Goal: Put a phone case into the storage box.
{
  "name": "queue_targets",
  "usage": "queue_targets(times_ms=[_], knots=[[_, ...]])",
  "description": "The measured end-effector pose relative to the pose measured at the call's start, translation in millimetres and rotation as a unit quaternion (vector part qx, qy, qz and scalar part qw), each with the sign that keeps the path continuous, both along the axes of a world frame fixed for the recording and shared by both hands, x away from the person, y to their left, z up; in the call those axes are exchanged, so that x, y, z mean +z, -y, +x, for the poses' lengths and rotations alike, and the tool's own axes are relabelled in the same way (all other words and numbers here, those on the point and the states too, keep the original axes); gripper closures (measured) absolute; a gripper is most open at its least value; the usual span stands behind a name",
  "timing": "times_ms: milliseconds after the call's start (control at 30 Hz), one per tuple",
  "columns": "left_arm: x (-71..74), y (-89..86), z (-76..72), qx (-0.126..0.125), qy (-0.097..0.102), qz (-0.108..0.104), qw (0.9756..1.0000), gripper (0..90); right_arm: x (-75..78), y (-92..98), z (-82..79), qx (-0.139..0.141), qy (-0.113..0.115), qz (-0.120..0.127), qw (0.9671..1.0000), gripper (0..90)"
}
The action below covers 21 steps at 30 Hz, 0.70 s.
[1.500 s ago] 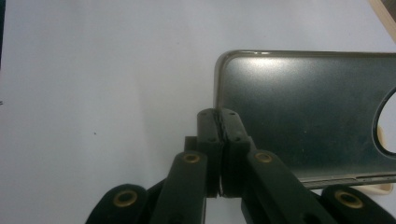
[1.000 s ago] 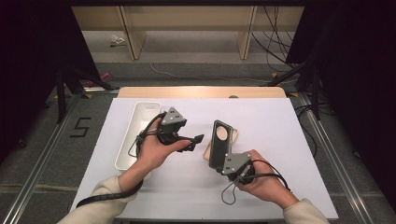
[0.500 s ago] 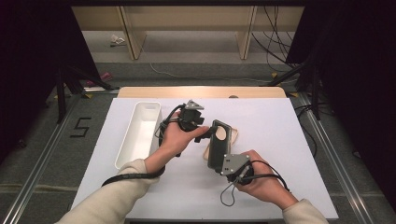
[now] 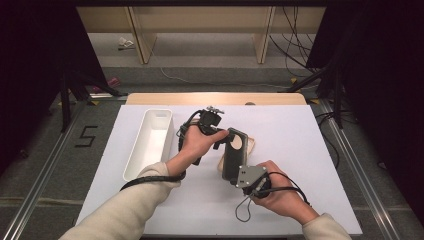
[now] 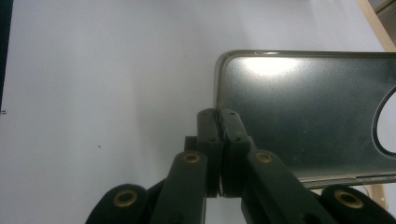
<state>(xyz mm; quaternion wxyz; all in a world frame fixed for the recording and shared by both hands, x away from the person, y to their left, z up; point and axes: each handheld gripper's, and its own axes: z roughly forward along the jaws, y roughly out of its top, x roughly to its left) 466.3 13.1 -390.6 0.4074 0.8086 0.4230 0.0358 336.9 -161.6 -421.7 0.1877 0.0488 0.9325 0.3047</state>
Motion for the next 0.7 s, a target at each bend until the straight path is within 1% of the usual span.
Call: queue_targets(times_ms=[33,67,100,133,167,200,333,400,433,467,533,600,633,667,700], knots=[[-0.3,0.2,0.2,0.0,-0.003,0.001,1.0,59.9,-0.2,-0.2,0.1,0.0,0.0,-0.001,1.0,89.3],[-0.6,0.5,0.4,0.0,-0.005,-0.001,1.0,59.9,-0.2,-0.2,0.1,0.0,0.0,-0.001,1.0,89.3],[-0.5,0.8,0.1,0.0,-0.006,-0.003,1.0,64.1,-0.4,-0.2,0.1,0.001,0.0,-0.004,1.0,89.3],[-0.5,0.8,0.1,0.0,-0.006,-0.003,1.0,65.6,-0.4,-0.2,0.1,0.001,0.0,-0.004,1.0,89.3],[-0.3,0.9,-0.2,0.001,-0.007,-0.003,1.0,66.7,-0.9,-0.3,0.1,0.001,0.0,-0.005,1.0,89.3],[0.4,1.2,-0.9,0.003,-0.01,-0.01,0.9999,67.6,-1.3,-0.5,0.0,0.0,-0.001,-0.007,1.0,89.3],[2.3,2.3,-3.2,0.002,-0.011,-0.016,0.9998,69.8,-2.9,-1.3,0.4,0.004,0.001,-0.013,0.9999,89.3],[5.7,4.2,-6.9,0.0,-0.01,-0.028,0.9996,72.4,-4.4,-2.8,0.1,0.004,-0.001,-0.021,0.9998,89.3],[5.7,4.2,-6.9,0.0,-0.01,-0.028,0.9996,73.3,-4.4,-2.8,0.1,0.004,-0.001,-0.021,0.9998,89.3],[7.1,4.9,-8.2,-0.001,-0.01,-0.032,0.9994,73.3,-5.0,-3.1,0.4,0.004,-0.001,-0.021,0.9998,89.3],[10.2,6.9,-11.5,-0.004,-0.009,-0.039,0.9992,76.4,-6.7,-4.2,0.8,0.006,-0.001,-0.027,0.9996,89.3],[13.4,9.3,-15.2,-0.007,-0.012,-0.053,0.9985,77.8,-7.4,-4.7,0.8,0.006,-0.001,-0.028,0.9996,89.3],[15.1,11.0,-17.4,-0.01,-0.014,-0.063,0.9979,80.4,-8.6,-6.0,0.8,0.007,0.001,-0.033,0.9994,89.1],[17.2,13.3,-19.8,-0.015,-0.013,-0.067,0.9976,80.4,-8.6,-6.0,0.8,0.007,0.001,-0.033,0.9994,89.1],[19.3,15.5,-22.1,-0.021,-0.005,-0.066,0.9976,81.2,-9.2,-6.8,1.2,0.005,0.004,-0.035,0.9994,88.8]])
